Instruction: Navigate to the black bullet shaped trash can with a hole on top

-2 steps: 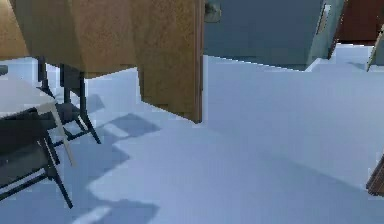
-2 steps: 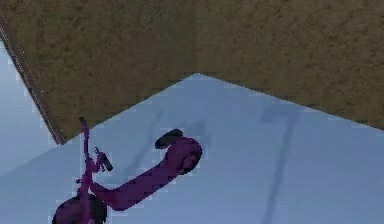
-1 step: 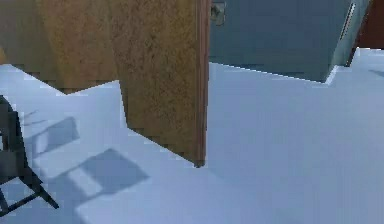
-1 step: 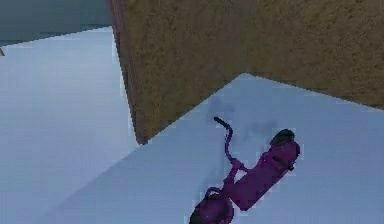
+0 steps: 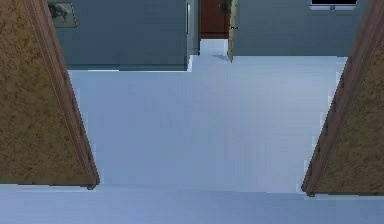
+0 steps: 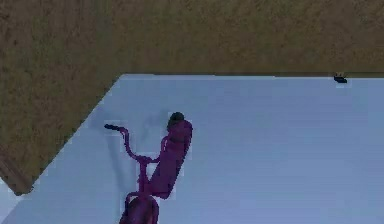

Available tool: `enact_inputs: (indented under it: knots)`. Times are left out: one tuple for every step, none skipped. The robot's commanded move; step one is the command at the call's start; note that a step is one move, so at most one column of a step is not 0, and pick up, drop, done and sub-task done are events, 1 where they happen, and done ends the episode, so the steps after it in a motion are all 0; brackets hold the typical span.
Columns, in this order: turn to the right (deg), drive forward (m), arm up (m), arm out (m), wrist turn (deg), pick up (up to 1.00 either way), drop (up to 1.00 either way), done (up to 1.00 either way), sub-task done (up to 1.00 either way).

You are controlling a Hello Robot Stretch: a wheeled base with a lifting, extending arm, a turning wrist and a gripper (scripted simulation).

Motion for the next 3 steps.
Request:
enact_inputs:
  knots:
    - [0.0,0.65,0.0,0.0,0.0,0.0,0.0,0.0,0.0]
    - [45.0,0.0,0.0,0.0,0.0,0.0,0.0,0.0,0.0]
    - [6.0,0.0,0.0,0.0,0.0,0.0,0.0,0.0,0.0]
